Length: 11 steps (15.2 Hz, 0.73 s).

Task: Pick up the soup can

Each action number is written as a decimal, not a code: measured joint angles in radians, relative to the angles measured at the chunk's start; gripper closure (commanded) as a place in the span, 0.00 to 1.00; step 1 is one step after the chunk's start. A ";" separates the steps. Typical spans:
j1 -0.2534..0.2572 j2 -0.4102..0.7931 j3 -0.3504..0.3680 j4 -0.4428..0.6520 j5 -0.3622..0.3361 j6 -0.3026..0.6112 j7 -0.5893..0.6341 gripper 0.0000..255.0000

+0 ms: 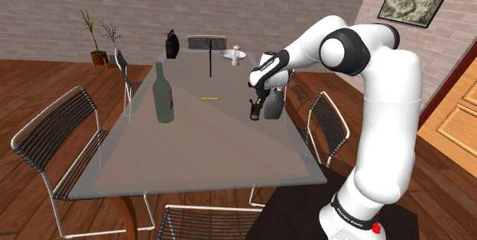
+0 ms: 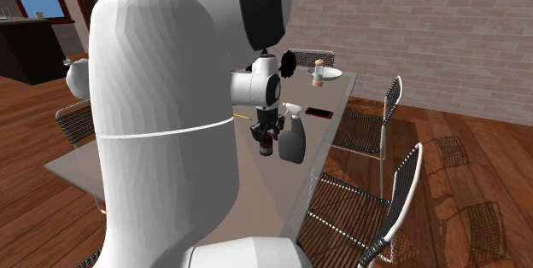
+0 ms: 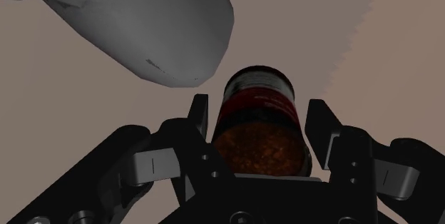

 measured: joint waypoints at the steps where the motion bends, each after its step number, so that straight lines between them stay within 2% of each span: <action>1: 0.002 -0.009 -0.002 0.000 -0.004 -0.009 0.003 1.00; 11: 0.017 -0.094 -0.023 0.031 -0.047 -0.120 0.027 1.00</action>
